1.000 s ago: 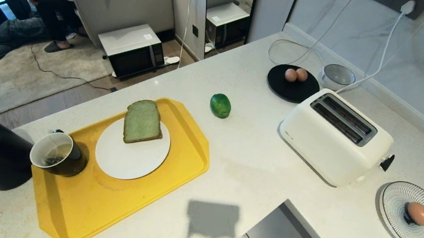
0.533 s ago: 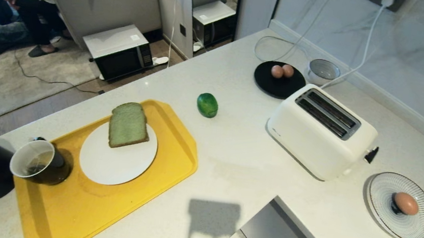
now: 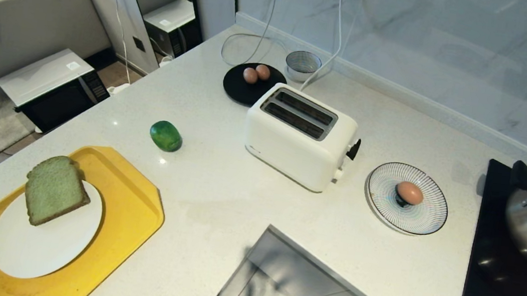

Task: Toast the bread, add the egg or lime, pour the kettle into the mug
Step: Pick up the egg

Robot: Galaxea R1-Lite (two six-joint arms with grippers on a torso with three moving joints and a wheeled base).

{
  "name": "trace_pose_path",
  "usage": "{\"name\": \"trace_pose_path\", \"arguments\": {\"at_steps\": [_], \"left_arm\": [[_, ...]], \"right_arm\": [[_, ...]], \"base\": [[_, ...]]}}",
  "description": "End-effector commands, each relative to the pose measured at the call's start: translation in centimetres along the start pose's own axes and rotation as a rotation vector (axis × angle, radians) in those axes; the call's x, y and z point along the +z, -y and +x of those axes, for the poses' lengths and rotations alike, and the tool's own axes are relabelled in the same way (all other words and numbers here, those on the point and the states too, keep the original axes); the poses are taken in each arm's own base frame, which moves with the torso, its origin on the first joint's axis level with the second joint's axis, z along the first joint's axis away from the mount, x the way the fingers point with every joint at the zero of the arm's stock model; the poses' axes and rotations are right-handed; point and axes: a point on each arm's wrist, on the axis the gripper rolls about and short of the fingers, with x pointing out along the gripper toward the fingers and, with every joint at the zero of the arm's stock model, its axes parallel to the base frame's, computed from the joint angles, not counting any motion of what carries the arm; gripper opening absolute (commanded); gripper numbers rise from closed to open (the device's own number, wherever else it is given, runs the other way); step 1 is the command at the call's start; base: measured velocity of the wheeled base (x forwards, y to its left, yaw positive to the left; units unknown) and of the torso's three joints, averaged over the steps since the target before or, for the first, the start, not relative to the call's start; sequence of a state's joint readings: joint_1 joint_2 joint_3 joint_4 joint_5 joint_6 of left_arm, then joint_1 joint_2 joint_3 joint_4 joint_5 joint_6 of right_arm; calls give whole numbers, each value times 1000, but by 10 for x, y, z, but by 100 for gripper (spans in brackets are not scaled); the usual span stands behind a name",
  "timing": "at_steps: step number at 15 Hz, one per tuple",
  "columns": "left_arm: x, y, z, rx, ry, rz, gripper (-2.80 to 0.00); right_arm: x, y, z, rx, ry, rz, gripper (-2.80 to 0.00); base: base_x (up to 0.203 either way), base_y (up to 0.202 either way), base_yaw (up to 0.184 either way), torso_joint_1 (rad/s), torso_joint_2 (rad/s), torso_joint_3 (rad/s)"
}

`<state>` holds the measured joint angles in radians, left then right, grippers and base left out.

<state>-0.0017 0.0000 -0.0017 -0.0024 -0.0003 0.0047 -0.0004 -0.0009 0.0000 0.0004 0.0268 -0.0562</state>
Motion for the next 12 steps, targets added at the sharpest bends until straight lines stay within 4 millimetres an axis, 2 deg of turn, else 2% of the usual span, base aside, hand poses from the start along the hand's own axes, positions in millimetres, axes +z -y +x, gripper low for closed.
{"name": "trace_pose_path", "arguments": {"at_steps": [1,12], "left_arm": [[0,0,0,1,-1,0,-280],[0,0,0,1,-1,0,-280]], "right_arm": [[0,0,0,1,-2,-2,-280],[0,0,-3,-23,-71,-15,-280]], "base": [[0,0,0,0,0,0],[0,0,0,0,0,0]]}}
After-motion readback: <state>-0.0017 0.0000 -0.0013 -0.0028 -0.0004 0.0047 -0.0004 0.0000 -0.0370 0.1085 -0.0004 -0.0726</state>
